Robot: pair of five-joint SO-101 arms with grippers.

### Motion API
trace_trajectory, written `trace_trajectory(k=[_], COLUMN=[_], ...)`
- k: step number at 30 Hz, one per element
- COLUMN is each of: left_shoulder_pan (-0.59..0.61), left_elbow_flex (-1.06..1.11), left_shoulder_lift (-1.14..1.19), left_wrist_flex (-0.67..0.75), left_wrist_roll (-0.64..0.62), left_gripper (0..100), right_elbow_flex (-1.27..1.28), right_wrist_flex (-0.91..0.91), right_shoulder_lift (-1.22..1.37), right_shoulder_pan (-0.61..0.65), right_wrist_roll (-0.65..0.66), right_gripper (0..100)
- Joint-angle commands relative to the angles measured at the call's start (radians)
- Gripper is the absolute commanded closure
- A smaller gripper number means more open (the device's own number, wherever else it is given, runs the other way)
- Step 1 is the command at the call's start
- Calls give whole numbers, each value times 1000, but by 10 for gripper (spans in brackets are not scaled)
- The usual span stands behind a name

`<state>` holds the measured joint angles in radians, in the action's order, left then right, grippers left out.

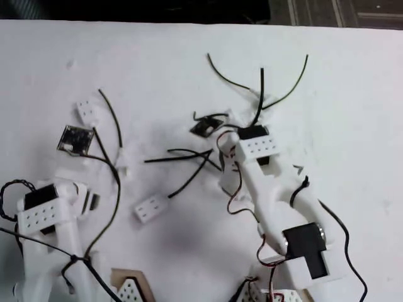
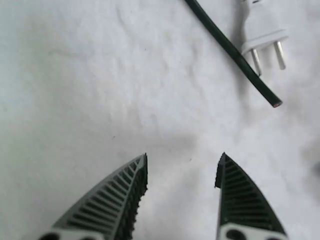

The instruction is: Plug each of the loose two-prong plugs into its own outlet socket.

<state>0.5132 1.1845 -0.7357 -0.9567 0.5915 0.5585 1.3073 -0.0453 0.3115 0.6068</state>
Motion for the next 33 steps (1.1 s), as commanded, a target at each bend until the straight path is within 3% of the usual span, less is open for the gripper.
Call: trace_trajectory(k=[1, 27, 33], left_shoulder_pan=[7, 7, 7], left_elbow_flex=[2, 2, 2], left_shoulder_lift=[-31, -31, -31], left_wrist_flex=[15, 15, 15], left_wrist_roll=[-11, -11, -11], left_gripper=[774, 774, 774], right_elbow_flex=[3, -3, -55], right_wrist_flex=[-8, -110, -110], right_shoulder_lift=[-42, 113, 120], right_shoulder_pan=[10, -22, -82], right_wrist_roll=[-8, 3, 92], right_gripper=[856, 858, 905])
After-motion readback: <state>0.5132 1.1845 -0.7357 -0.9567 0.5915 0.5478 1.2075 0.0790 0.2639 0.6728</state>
